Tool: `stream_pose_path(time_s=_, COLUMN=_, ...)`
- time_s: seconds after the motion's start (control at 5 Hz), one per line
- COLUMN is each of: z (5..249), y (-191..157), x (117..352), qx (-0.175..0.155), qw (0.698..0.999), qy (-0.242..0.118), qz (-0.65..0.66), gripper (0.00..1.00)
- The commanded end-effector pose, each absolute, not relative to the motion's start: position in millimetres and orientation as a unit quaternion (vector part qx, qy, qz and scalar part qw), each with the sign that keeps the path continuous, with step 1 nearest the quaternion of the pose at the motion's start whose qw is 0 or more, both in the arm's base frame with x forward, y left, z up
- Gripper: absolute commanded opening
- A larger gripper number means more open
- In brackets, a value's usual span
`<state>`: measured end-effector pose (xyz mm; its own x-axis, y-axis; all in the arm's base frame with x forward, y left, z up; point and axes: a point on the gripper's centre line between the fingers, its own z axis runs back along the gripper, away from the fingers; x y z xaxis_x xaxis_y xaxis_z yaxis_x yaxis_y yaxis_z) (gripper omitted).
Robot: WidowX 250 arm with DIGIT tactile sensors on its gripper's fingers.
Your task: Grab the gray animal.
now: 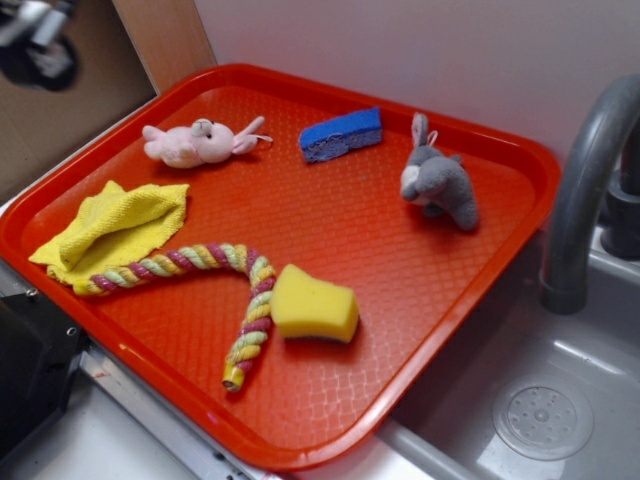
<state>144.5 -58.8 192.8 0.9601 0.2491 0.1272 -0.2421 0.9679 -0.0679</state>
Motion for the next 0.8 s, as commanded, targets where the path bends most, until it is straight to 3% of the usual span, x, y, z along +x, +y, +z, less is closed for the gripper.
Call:
stream_pose_path(time_s=0.0, z=146.5, y=-115.0, x=200.1, qx=-0.115, qw=0.972, qy=-0.085, qz=0.188, gripper=1.0)
stream_pose_path(time_s=0.2, z=127.9, y=-122.2, x=233.4, qx=-0.16, qw=0.962, qy=-0.08, qz=0.205, gripper=1.0)
stream_pose_path(time_s=0.6, z=106.3, y=-120.3, x=299.1, qx=-0.208, qw=0.948, qy=-0.091, qz=0.221, gripper=1.0)
